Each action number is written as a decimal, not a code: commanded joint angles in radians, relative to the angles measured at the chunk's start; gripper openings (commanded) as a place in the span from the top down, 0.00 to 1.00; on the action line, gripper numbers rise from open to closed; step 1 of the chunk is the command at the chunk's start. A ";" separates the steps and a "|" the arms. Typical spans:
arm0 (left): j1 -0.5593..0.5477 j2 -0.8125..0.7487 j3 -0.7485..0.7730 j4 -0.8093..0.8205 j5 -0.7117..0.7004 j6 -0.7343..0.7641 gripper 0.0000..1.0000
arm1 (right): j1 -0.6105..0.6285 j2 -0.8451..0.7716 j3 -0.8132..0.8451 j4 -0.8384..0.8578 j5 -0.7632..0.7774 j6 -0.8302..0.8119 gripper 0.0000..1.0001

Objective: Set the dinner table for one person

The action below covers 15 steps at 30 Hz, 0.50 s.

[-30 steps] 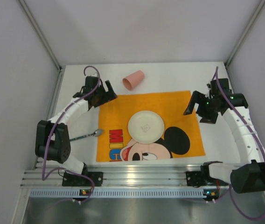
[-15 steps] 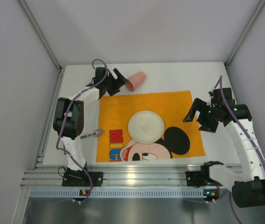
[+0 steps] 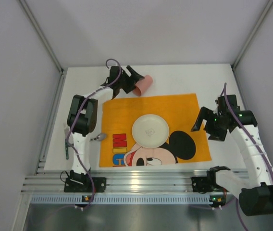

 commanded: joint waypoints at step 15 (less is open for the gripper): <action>-0.026 0.263 0.614 -0.068 0.203 -0.015 1.00 | -0.021 0.132 0.208 0.012 0.057 -0.027 0.04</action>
